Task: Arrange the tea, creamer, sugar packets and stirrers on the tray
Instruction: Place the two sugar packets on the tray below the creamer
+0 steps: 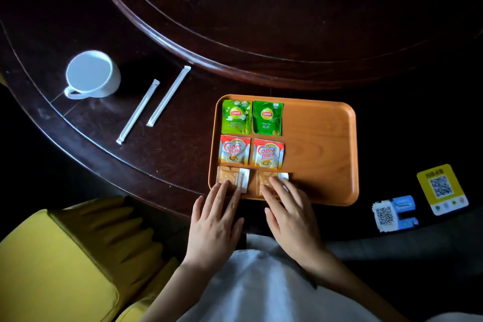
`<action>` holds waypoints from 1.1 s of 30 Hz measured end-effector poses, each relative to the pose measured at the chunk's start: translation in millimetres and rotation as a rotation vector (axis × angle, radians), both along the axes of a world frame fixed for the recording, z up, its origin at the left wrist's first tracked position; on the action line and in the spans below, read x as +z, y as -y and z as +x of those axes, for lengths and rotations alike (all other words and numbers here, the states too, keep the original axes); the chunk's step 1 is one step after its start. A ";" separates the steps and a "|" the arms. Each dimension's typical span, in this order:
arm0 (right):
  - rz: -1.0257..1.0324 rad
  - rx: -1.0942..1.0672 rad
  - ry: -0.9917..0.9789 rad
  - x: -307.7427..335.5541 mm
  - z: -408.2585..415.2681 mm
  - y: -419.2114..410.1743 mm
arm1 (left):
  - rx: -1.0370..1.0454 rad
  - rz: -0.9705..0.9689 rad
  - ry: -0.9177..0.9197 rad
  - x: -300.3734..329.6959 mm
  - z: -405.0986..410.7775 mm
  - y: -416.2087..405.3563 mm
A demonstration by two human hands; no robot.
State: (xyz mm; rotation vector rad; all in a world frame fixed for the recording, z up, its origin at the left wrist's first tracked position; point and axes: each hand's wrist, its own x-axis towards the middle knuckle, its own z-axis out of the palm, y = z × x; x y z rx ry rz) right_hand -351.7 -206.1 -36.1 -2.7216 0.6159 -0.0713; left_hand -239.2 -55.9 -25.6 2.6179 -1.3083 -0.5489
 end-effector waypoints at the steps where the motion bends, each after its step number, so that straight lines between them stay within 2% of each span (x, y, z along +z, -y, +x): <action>1: 0.002 -0.005 -0.002 0.3 0.2 -0.1 | 0.006 -0.004 0.008 0.4 -1.1 1.5; 7: -0.006 -0.002 -0.028 1.3 1.2 -2.7 | 0.008 -0.023 0.067 2.5 -2.8 6.2; 16: -0.007 0.006 -0.076 1.6 0.8 -5.2 | -0.029 -0.048 0.063 -2.1 6.8 0.2; 21: -0.005 -0.018 0.047 14.5 7.8 -1.7 | -0.014 -0.173 0.070 4.0 15.5 -3.1; 23: 0.001 -0.033 0.140 25.5 25.6 3.8 | 0.051 -0.266 0.109 12.6 34.9 -4.7; 26: -0.002 -0.026 0.213 40.8 76.6 14.6 | 0.259 -0.311 0.189 23.5 84.3 -6.3; 29: 0.030 0.018 0.208 48.6 144.7 19.6 | 0.462 -0.265 0.220 25.8 140.8 -8.0; 33: 0.030 0.106 0.135 47.3 221.5 9.0 | 0.601 -0.116 0.218 23.0 196.7 -11.5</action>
